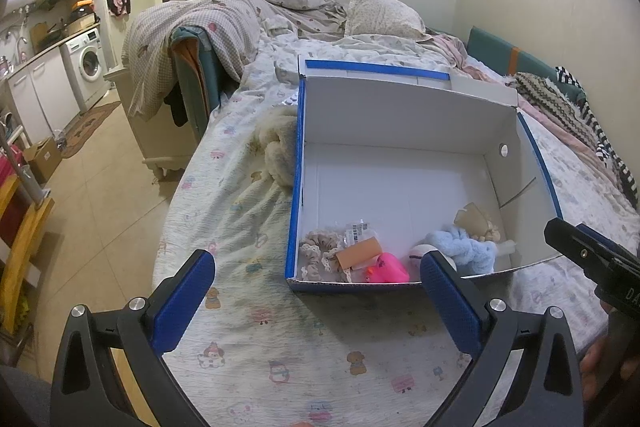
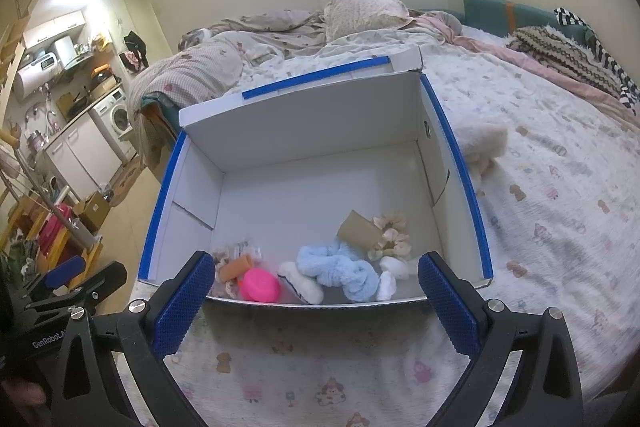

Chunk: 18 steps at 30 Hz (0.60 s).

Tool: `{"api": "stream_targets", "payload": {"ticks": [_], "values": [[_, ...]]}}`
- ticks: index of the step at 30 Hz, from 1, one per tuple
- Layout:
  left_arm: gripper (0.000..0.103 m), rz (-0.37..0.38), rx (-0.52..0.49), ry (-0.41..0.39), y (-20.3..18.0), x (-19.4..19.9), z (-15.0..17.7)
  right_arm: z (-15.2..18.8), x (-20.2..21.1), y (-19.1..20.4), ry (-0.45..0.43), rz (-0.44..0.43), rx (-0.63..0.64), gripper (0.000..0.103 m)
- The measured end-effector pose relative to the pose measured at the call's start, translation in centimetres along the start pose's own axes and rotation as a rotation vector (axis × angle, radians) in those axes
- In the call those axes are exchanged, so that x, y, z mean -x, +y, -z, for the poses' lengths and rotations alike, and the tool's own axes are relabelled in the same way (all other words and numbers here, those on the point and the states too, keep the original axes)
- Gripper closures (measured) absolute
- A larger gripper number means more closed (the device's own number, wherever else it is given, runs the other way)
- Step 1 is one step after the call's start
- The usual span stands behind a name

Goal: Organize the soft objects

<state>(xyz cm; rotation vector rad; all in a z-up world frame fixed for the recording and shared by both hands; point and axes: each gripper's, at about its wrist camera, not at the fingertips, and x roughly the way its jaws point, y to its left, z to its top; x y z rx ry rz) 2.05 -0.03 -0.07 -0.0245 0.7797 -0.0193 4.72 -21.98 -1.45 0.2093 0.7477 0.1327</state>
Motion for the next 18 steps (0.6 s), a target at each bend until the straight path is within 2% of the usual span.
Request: {"api": "stream_targets", "payload": {"ticks": [18], "values": [[0.001, 0.026, -0.005, -0.002, -0.8, -0.19, 0.63, 0.01, 0.01, -0.01, -0.001, -0.001, 0.0, 0.0]]}}
